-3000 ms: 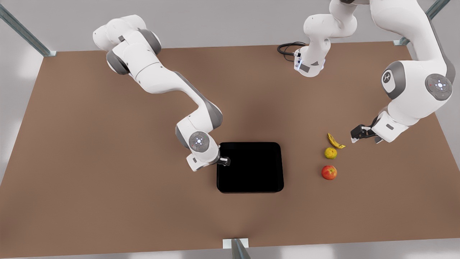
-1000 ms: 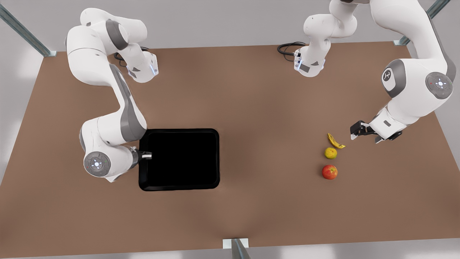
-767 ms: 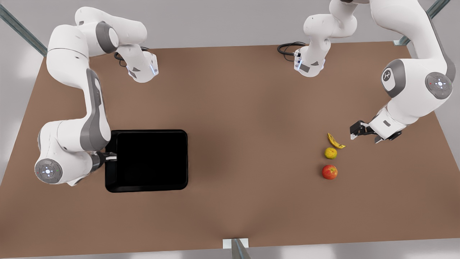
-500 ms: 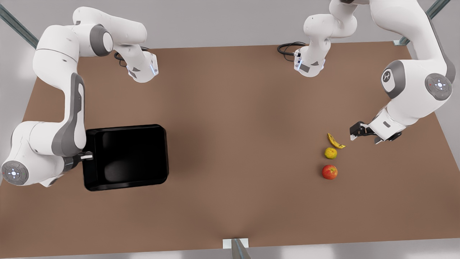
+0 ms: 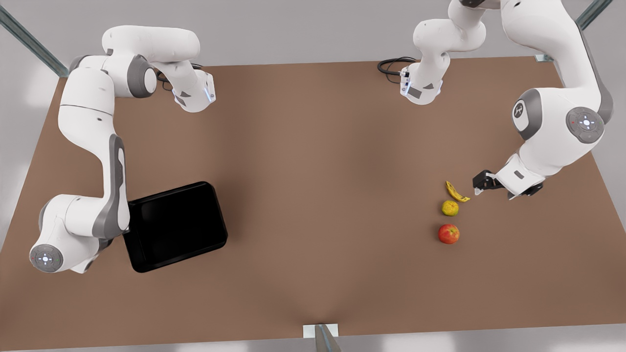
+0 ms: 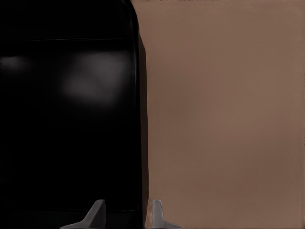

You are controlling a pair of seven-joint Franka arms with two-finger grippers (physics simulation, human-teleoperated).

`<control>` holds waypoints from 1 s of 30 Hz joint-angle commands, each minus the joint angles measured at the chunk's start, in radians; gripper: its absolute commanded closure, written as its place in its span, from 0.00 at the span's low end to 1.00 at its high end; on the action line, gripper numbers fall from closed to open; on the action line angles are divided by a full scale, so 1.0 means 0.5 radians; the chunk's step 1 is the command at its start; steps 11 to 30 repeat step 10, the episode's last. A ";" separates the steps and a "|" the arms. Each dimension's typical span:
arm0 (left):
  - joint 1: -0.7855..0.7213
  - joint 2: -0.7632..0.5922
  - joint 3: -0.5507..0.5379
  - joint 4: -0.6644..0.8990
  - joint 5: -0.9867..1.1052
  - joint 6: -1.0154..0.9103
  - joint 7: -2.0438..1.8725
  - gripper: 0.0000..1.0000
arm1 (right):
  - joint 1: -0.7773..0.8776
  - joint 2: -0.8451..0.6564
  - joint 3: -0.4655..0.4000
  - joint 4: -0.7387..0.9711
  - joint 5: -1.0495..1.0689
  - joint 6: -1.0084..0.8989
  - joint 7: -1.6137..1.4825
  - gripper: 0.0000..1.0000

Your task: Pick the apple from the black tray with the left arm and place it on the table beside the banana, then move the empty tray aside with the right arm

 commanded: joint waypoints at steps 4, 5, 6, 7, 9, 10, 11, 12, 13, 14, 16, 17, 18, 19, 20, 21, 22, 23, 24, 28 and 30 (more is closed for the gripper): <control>0.001 -0.005 0.000 0.001 0.004 0.007 -0.093 0.00 | 0.013 -0.393 0.288 0.009 0.129 -0.055 -0.140 0.00; -0.002 -0.005 0.000 0.001 0.004 0.004 -0.117 0.00 | 0.013 -0.469 0.435 0.009 0.126 -0.068 0.072 0.00; -0.015 -0.005 -0.003 0.001 0.050 0.004 -0.120 0.00 | 0.028 -0.574 0.549 0.009 0.126 -0.083 0.333 0.00; -0.024 -0.005 -0.006 0.001 0.068 0.004 -0.136 0.00 | 0.041 -0.586 0.598 0.009 0.123 -0.098 0.453 0.00; -0.024 -0.002 -0.006 -0.002 0.065 0.004 -0.136 0.00 | 0.044 -0.623 0.616 0.009 0.114 -0.098 0.606 0.00; -0.024 -0.002 -0.009 -0.002 0.065 0.001 -0.139 0.00 | 0.035 -0.626 0.604 0.005 0.111 -0.101 0.606 0.00; -0.024 -0.002 -0.009 -0.002 0.065 0.001 -0.139 0.00 | 0.035 -0.626 0.604 0.005 0.111 -0.101 0.606 0.00; -0.024 -0.002 -0.009 -0.002 0.065 0.001 -0.139 0.00 | 0.035 -0.626 0.604 0.005 0.111 -0.101 0.606 0.00; -0.024 -0.002 -0.009 -0.002 0.065 0.001 -0.139 0.00 | 0.035 -0.626 0.604 0.005 0.111 -0.101 0.606 0.00; -0.024 -0.002 -0.009 -0.002 0.065 0.001 -0.139 0.00 | 0.035 -0.626 0.604 0.005 0.111 -0.101 0.606 0.00; -0.024 -0.002 -0.009 -0.002 0.065 0.001 -0.139 0.00 | 0.035 -0.626 0.604 0.005 0.111 -0.101 0.606 0.00; -0.024 -0.002 -0.009 -0.002 0.065 0.001 -0.139 0.00 | 0.035 -0.626 0.604 0.005 0.111 -0.101 0.606 0.00; -0.024 -0.002 -0.009 -0.002 0.065 0.001 -0.139 0.00 | 0.035 -0.626 0.604 0.005 0.111 -0.101 0.606 0.00; -0.024 -0.002 -0.009 -0.002 0.065 0.001 -0.139 0.00 | 0.035 -0.626 0.604 0.005 0.111 -0.101 0.606 0.00; -0.024 -0.002 -0.009 -0.002 0.065 0.001 -0.139 0.00 | 0.035 -0.626 0.604 0.005 0.111 -0.101 0.606 0.00; -0.024 -0.002 -0.009 -0.002 0.065 0.001 -0.139 0.00 | 0.035 -0.626 0.604 0.005 0.111 -0.101 0.606 0.00; -0.024 -0.002 -0.009 -0.002 0.065 0.001 -0.139 0.00 | 0.035 -0.626 0.604 0.005 0.111 -0.101 0.606 0.00; -0.024 -0.002 -0.009 -0.002 0.065 0.001 -0.139 0.00 | 0.035 -0.626 0.604 0.005 0.111 -0.101 0.606 0.00; -0.024 -0.002 -0.009 -0.002 0.065 0.001 -0.139 0.00 | 0.035 -0.626 0.604 0.005 0.111 -0.101 0.606 0.00; -0.024 -0.002 -0.009 -0.002 0.065 0.001 -0.139 0.00 | 0.035 -0.626 0.604 0.005 0.111 -0.101 0.606 0.00; -0.024 -0.002 -0.009 -0.002 0.065 0.001 -0.139 0.00 | 0.035 -0.626 0.604 0.005 0.111 -0.101 0.606 0.00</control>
